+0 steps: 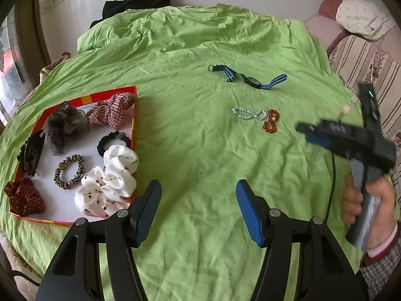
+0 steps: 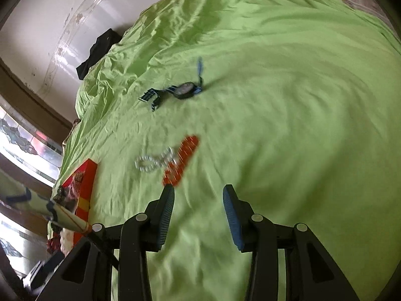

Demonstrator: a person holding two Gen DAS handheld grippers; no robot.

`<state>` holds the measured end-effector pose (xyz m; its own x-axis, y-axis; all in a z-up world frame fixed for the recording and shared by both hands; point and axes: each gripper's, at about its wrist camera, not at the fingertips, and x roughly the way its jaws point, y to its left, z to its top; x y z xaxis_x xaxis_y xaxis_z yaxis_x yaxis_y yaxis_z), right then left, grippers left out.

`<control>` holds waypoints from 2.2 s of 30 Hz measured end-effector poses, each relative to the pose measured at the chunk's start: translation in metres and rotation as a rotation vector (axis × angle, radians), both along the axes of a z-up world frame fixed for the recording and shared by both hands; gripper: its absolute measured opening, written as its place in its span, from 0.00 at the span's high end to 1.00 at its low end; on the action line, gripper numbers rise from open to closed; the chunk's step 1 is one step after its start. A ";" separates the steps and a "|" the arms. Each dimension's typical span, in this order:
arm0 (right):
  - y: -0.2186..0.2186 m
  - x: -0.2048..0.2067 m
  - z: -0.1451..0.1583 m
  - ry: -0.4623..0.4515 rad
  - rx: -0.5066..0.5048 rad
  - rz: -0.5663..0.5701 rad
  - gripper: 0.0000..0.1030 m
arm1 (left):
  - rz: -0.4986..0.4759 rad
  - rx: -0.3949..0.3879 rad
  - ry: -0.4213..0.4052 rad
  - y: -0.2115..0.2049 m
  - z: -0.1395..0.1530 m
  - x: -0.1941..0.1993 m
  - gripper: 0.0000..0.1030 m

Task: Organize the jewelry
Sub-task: 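Move both tools to the pearl strand and red bead bracelet, then grasp the white pearl strand with the left tool while the right grasps the red bead bracelet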

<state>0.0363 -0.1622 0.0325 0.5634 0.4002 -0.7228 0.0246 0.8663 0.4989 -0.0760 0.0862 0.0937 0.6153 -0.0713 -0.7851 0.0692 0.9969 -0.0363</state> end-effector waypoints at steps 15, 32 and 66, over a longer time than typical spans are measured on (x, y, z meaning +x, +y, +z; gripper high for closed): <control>-0.017 0.023 -0.015 0.072 -0.129 -0.035 0.99 | -0.027 -0.060 0.059 -0.010 0.000 0.050 0.41; -0.050 0.005 -0.022 0.028 0.092 -0.001 0.69 | -0.017 -0.278 0.220 -0.054 -0.051 0.199 0.41; -0.036 0.005 -0.022 -0.023 0.015 0.041 0.61 | -0.061 -0.097 0.200 -0.060 -0.071 0.143 0.93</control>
